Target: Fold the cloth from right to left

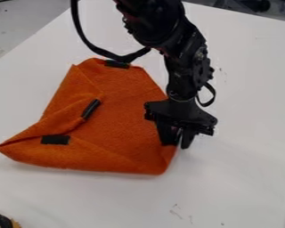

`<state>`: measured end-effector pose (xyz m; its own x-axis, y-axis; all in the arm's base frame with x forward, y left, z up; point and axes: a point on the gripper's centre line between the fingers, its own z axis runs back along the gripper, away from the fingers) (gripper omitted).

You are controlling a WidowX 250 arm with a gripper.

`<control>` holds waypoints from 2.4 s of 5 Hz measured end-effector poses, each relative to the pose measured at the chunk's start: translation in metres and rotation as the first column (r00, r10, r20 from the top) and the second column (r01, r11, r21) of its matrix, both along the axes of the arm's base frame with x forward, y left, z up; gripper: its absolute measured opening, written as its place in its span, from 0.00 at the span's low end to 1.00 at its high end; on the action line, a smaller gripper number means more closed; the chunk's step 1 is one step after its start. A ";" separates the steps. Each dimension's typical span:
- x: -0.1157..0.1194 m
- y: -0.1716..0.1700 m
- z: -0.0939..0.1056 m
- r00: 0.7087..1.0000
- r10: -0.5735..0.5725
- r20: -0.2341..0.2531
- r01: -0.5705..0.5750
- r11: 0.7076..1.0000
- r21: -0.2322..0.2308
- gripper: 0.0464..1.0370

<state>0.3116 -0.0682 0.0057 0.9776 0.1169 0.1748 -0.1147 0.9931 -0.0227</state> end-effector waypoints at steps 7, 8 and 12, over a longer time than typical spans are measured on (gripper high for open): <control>-0.019 0.143 0.049 0.977 0.190 0.096 -0.186 0.982 -0.043 0.02; -0.022 0.156 0.042 0.978 0.186 0.092 -0.181 0.982 -0.054 0.05; -0.005 0.220 0.057 0.993 0.111 0.029 -0.114 0.985 0.131 0.97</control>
